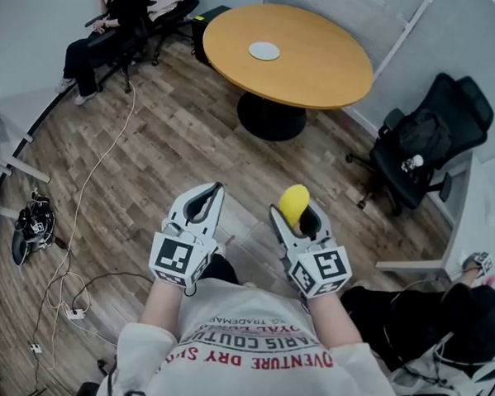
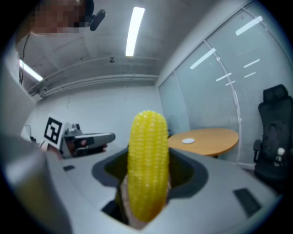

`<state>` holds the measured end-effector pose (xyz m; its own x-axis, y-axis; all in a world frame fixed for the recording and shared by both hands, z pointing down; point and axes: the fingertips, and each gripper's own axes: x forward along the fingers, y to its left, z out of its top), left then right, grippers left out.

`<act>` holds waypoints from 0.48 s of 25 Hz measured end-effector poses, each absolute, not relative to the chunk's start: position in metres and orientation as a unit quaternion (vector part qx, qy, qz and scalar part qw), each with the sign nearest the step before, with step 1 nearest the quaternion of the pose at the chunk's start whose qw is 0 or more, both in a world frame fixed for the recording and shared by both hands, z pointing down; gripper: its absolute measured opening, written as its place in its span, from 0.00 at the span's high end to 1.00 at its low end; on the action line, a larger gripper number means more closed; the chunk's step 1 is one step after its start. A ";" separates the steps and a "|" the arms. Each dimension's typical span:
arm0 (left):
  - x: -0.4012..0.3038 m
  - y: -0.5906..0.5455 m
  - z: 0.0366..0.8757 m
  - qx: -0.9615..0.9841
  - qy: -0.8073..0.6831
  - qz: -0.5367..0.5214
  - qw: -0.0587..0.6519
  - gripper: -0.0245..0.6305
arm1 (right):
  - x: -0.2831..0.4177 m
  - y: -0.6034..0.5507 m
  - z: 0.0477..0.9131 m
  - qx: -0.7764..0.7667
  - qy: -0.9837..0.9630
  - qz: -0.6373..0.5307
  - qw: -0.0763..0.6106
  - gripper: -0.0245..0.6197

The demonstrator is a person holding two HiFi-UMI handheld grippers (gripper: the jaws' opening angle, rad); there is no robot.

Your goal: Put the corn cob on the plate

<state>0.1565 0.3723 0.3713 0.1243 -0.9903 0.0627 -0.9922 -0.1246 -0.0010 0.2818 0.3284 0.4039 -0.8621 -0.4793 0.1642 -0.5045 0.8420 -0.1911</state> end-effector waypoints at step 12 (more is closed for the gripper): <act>0.028 0.303 0.357 0.762 -0.648 0.007 0.017 0.91 | 0.162 0.260 0.405 0.280 -0.949 0.137 0.054 0.54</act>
<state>0.0279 0.3026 0.3566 0.1606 -0.9865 0.0316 -0.9869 -0.1602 0.0166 0.1616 0.2604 0.4051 -0.8373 -0.5168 0.1784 -0.5462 0.8056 -0.2295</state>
